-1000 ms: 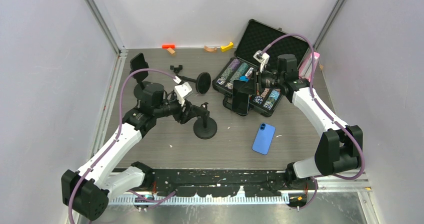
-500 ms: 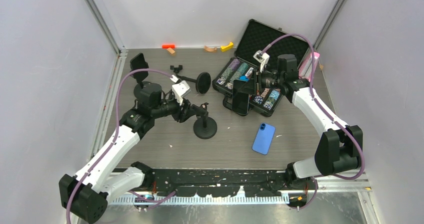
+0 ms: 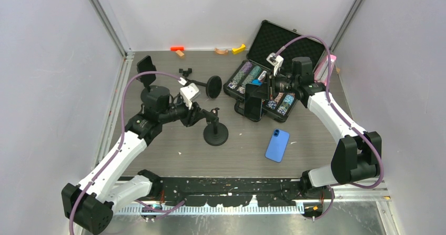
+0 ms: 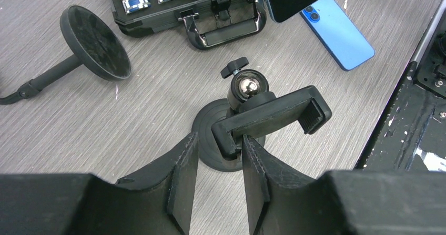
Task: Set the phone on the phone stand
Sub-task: Install the phone on the phone stand.
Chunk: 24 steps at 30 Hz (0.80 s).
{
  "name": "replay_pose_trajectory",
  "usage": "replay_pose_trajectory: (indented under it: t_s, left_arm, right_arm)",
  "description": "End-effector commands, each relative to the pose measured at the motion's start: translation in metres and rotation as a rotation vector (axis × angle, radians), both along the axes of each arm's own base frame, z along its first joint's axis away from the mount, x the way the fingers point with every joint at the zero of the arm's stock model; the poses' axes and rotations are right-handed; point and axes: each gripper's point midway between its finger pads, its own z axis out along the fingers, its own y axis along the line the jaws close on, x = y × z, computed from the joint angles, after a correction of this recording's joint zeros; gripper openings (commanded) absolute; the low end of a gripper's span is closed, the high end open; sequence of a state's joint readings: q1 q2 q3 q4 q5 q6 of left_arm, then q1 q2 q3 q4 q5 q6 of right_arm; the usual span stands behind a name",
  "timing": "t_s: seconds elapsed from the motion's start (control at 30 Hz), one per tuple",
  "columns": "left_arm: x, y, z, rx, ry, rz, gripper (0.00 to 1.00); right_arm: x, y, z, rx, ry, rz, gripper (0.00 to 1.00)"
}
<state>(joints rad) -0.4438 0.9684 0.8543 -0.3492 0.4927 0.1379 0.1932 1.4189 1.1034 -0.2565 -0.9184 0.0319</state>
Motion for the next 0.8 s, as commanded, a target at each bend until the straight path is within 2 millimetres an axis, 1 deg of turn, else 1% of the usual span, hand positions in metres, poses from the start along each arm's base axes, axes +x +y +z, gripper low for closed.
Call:
replay_pose_trajectory:
  t_s: [0.0,0.13,0.37,0.47,0.63,0.7,0.77]
  left_arm:
    - [0.001,0.000,0.010,-0.018,-0.023,0.013,0.37]
    - [0.000,0.000,0.008,-0.019,-0.017,0.013,0.35]
    - [-0.001,-0.001,0.005,-0.027,0.003,0.010,0.28]
    - [-0.002,-0.002,0.004,-0.032,0.017,0.013,0.23]
    - [-0.005,-0.003,-0.001,-0.043,0.043,0.010,0.17]
    - [-0.006,-0.003,-0.002,-0.047,0.048,0.010,0.12]
    - [-0.005,-0.003,-0.003,-0.048,0.049,0.013,0.04]
  right_arm:
    - [0.005,0.004,0.025,0.037,-0.082,0.023,0.00]
    - [0.005,0.004,0.025,0.036,-0.084,0.023,0.00]
    - [0.003,0.005,0.030,0.048,-0.086,0.027,0.00]
    - [0.002,0.005,0.034,0.056,-0.090,0.026,0.00]
    - [0.001,0.006,0.036,0.063,-0.094,0.029,0.00]
    - [0.001,0.006,0.036,0.065,-0.093,0.029,0.00]
    - [0.001,0.007,0.038,0.070,-0.092,0.031,0.00]
